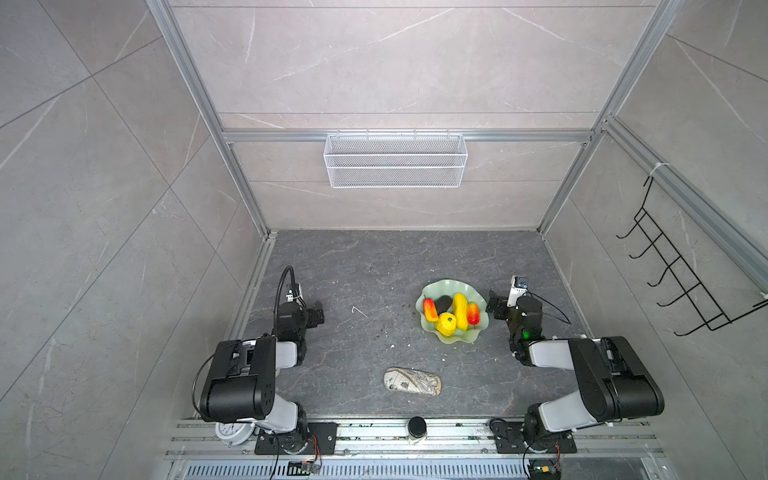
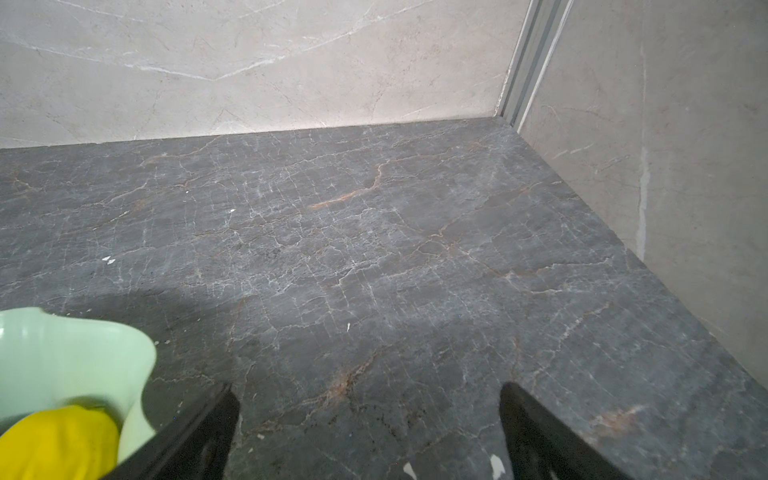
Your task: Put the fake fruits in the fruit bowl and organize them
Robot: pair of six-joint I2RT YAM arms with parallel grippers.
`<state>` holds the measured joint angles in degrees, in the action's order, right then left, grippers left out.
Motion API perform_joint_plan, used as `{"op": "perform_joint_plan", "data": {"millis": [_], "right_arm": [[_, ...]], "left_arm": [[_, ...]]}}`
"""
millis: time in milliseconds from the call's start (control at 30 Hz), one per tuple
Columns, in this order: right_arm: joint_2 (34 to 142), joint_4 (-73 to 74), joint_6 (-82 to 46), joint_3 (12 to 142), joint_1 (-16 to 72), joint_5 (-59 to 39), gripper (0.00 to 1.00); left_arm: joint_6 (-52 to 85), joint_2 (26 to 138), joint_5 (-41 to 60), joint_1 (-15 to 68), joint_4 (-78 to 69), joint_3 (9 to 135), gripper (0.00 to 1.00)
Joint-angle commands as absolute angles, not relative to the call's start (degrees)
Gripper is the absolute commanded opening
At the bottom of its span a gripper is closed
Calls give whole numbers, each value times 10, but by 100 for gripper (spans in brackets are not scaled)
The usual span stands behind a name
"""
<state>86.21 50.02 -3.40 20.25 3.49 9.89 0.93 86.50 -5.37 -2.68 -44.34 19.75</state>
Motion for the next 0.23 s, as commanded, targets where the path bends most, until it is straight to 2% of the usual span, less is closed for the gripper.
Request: {"op": "perform_joint_plan", "data": {"millis": [0, 200], "right_arm": [[867, 513, -31, 202, 33, 82, 100], [867, 516, -32, 200, 33, 81, 99]], "left_arm": [[10, 860, -48, -30, -480, 210, 100], [10, 860, -47, -30, -480, 210, 100]]}}
